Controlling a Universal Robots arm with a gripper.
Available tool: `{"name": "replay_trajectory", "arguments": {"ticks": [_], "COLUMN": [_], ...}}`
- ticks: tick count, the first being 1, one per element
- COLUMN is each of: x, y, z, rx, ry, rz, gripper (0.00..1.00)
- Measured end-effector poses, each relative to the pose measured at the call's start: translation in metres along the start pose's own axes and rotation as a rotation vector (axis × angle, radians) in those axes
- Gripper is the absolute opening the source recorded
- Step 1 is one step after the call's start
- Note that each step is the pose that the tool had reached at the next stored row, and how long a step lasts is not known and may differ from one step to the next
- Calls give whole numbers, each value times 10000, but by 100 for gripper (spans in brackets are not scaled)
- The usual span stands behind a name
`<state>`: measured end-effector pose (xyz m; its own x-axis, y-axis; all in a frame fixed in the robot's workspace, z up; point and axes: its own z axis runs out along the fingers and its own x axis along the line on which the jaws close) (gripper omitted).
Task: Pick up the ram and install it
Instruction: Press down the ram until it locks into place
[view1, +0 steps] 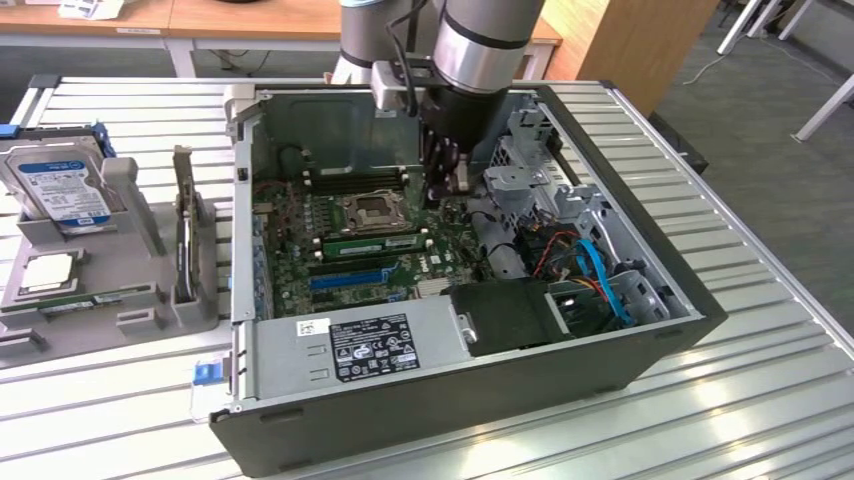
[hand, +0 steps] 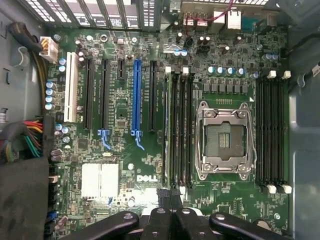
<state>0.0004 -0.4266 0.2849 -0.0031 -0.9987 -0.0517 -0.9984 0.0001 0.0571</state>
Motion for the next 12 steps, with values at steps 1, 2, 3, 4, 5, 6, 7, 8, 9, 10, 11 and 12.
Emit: {"name": "replay_trajectory", "arguments": {"ticks": [1,2,3,4,5,6,7,8,9,10,11,12], "x": [1,1,2,3,4,4,5,6,7,7,8,9], "y": [-1,-2,-2,-3,-4,-5,-6,-6,-7,-7,-8,-9], "z": [15,29,42,55,67,82,95,106,117,129,142,158], "rx": [0,0,-1,0,0,0,0,0,-1,0,0,0], "ry": [-3,-7,-12,-21,-31,-41,-52,-59,-68,-78,-87,-96], "rz": [0,0,0,-1,-2,-2,-3,-3,-4,-4,-4,-5], "gripper": [10,10,10,10,10,10,10,10,10,10,10,10]}}
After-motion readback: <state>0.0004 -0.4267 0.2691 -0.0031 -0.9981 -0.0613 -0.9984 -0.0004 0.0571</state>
